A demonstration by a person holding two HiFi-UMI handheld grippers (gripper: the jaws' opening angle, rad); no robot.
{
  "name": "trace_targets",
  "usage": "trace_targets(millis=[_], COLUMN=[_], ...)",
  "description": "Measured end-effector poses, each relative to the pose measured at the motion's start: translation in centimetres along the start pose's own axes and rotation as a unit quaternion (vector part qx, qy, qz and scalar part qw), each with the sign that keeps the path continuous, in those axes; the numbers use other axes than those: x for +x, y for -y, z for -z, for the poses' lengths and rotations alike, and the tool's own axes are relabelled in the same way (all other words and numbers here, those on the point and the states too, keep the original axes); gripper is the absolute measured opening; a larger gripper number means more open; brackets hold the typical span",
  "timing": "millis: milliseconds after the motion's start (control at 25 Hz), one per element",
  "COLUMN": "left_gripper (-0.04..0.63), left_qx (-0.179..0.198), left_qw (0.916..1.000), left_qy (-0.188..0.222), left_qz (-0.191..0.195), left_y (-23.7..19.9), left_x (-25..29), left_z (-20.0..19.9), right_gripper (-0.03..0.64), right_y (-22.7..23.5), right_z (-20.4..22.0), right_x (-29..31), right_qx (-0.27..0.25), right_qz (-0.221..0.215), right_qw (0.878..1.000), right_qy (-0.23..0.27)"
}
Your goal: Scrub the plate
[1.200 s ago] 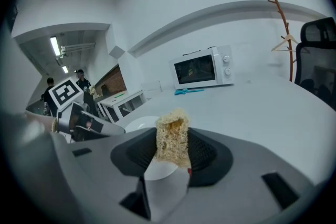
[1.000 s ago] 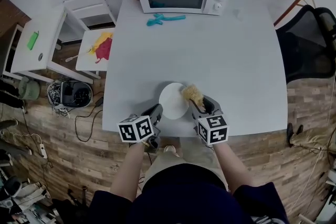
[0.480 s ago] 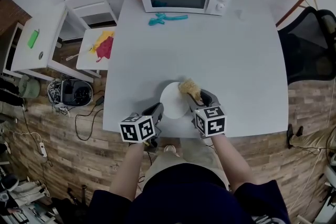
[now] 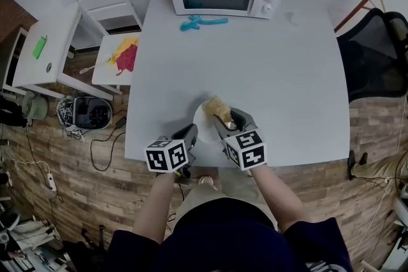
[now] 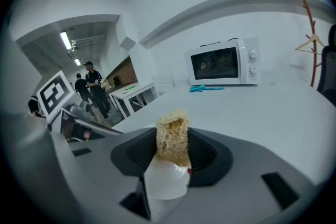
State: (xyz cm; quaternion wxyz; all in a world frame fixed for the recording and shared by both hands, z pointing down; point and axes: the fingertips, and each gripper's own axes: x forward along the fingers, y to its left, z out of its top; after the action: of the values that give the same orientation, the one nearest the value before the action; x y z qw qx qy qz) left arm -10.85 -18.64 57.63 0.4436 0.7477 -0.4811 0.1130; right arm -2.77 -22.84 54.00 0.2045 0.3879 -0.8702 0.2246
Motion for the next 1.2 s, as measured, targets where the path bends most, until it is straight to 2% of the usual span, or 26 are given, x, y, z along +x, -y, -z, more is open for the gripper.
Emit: trace_targets(millis=[680, 1200], left_gripper=[0.029, 0.029], left_qx=[-0.003, 0.009], left_qw=[0.9999, 0.9998], left_qy=[0.008, 0.008], left_qz=[-0.009, -0.014], left_y=[-0.4, -0.5], left_x=[-0.3, -0.4], left_z=[-0.1, 0.0], right_gripper=[0.170, 0.170], right_y=[-4.3, -0.8], right_z=[4.4, 7.5], right_x=[-2.3, -3.1], right_qx=[-0.012, -0.006], right_qz=[-0.058, -0.022], right_qw=[0.998, 0.996], right_qy=[-0.036, -0.082])
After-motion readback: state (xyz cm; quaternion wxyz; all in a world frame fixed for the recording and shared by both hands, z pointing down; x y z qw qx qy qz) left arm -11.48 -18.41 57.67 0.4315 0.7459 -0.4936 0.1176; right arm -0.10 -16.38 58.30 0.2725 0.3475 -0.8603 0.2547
